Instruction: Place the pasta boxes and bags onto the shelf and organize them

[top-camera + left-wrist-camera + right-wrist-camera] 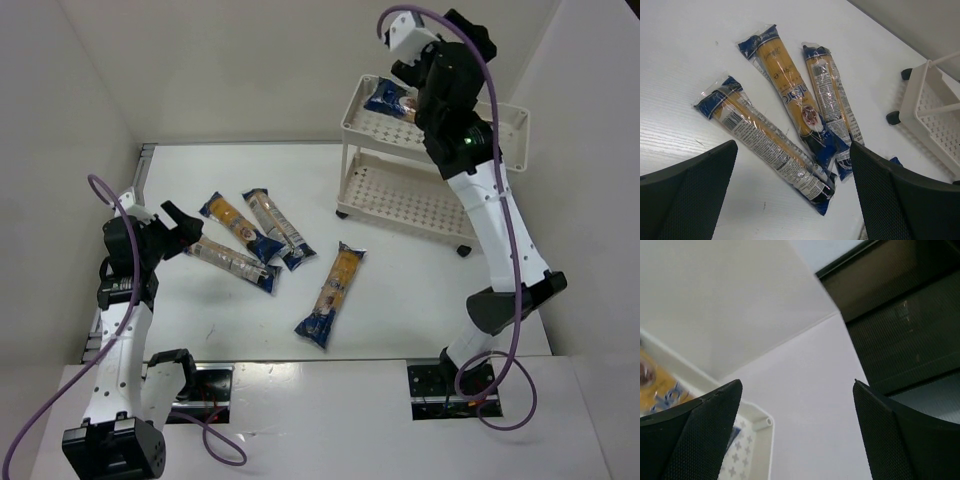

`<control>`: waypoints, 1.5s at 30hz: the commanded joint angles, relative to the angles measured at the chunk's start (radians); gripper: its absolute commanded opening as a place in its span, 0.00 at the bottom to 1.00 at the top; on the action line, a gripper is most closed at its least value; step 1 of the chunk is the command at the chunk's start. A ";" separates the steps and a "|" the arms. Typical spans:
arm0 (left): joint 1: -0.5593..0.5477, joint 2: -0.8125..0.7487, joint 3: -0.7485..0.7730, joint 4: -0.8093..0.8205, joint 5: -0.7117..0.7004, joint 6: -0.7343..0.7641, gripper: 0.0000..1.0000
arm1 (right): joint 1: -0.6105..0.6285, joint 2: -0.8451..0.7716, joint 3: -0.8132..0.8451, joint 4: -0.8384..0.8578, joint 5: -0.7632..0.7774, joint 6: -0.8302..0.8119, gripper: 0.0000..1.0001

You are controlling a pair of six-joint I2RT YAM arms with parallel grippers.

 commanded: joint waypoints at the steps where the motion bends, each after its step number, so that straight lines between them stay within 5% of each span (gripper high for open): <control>1: 0.007 -0.014 -0.007 0.043 0.025 0.005 1.00 | -0.001 -0.068 0.103 0.144 -0.032 0.153 0.97; 8: 0.007 -0.014 -0.007 0.043 0.025 0.005 1.00 | -0.001 -0.068 0.288 0.051 -0.172 0.468 0.97; 12: 0.007 -0.023 -0.007 0.043 0.015 0.005 1.00 | 0.081 -0.078 0.304 -0.355 -0.581 0.568 0.97; 16: 0.007 -0.023 -0.007 0.034 0.015 0.005 1.00 | 0.128 -0.089 0.116 -0.512 -0.897 0.640 0.97; 21: 0.016 -0.041 -0.007 0.025 0.005 0.005 1.00 | 0.547 -0.146 -0.519 -0.533 -0.504 0.328 0.98; 22: 0.016 -0.042 -0.007 0.025 0.005 0.005 1.00 | 0.586 -0.167 -0.733 -0.501 -0.453 0.266 1.00; 24: 0.027 -0.052 -0.016 0.025 -0.004 0.005 1.00 | 0.613 -0.212 -0.894 -0.358 -0.394 0.179 1.00; 31: 0.036 -0.062 -0.049 0.025 -0.005 -0.006 1.00 | 0.613 -0.414 -1.283 -0.071 -0.672 -0.139 1.00; 34: 0.036 -0.052 -0.049 0.025 -0.005 -0.006 1.00 | 0.613 -0.431 -1.326 0.039 -0.721 -0.166 1.00; 37: 0.036 -0.043 -0.049 0.025 -0.005 -0.006 1.00 | 0.613 -0.326 -1.263 -0.028 -0.747 -0.087 1.00; 45: 0.045 -0.020 -0.039 0.034 -0.005 -0.006 1.00 | 0.574 -0.241 -1.284 -0.069 -0.846 -0.230 1.00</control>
